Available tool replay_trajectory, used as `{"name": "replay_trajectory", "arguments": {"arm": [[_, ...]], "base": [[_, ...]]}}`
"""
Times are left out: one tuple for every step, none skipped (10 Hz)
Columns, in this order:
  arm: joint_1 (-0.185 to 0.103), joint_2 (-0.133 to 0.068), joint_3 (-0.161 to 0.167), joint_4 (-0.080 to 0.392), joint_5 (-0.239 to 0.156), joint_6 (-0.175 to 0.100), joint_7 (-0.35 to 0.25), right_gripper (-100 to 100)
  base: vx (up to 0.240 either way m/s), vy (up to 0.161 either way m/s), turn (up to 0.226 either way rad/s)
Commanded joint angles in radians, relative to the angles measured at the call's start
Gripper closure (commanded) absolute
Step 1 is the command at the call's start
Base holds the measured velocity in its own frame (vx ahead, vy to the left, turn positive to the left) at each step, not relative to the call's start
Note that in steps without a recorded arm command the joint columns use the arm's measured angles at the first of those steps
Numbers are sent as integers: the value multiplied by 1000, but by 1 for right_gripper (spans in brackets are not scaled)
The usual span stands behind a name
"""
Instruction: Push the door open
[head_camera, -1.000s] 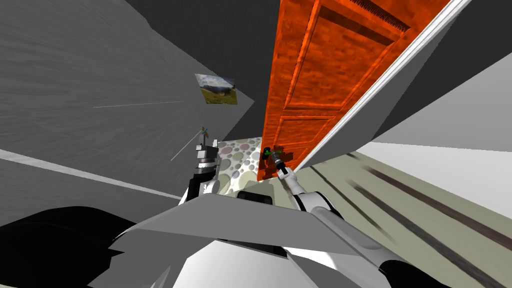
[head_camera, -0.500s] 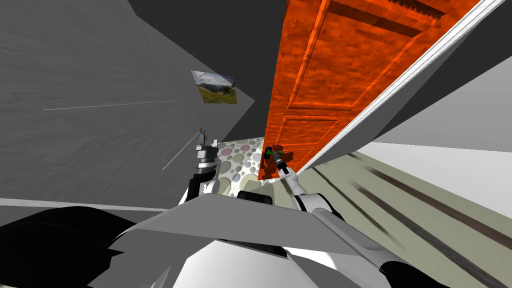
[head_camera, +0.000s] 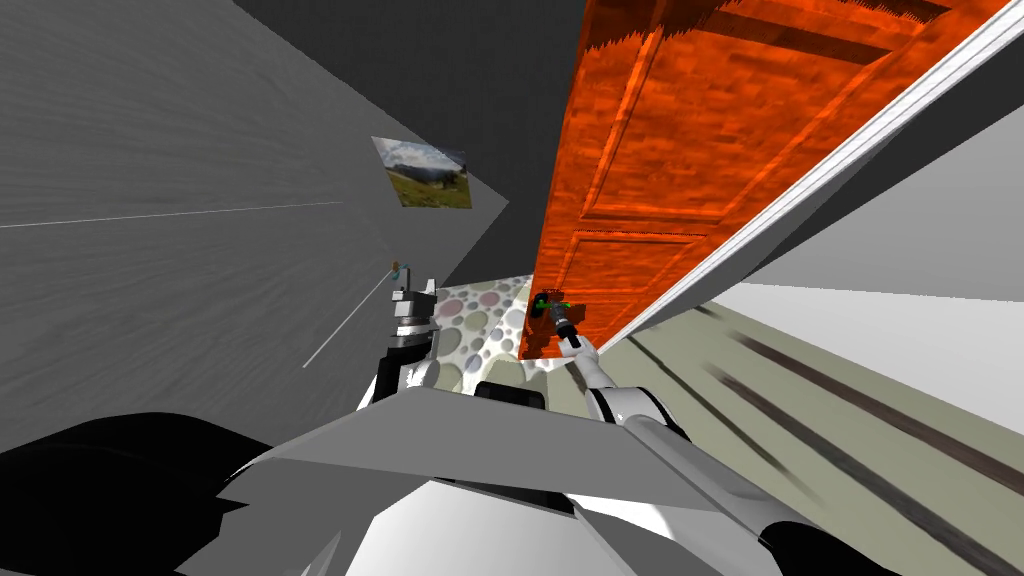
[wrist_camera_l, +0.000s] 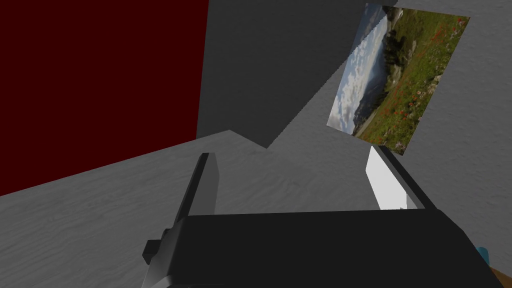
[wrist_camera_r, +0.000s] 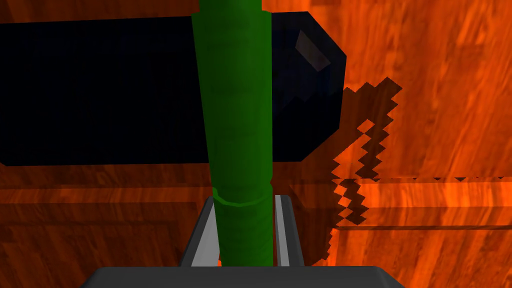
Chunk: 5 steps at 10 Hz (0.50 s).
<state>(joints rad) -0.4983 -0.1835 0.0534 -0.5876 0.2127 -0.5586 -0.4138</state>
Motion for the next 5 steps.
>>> {"name": "replay_trajectory", "arguments": {"arm": [[3,-18,-30,-11,-15,11,14,100],[4,-19,-38,-10,-19,13,20,100],[4,-20,-46,-9,-23,15,27,100],[5,-22,-62,-8,-31,19,39,100],[5,-22,-62,-8,-31,19,39,100]], "base": [[117,133,-49],[116,149,-74],[126,142,-52],[159,138,-63],[114,114,-31]]}}
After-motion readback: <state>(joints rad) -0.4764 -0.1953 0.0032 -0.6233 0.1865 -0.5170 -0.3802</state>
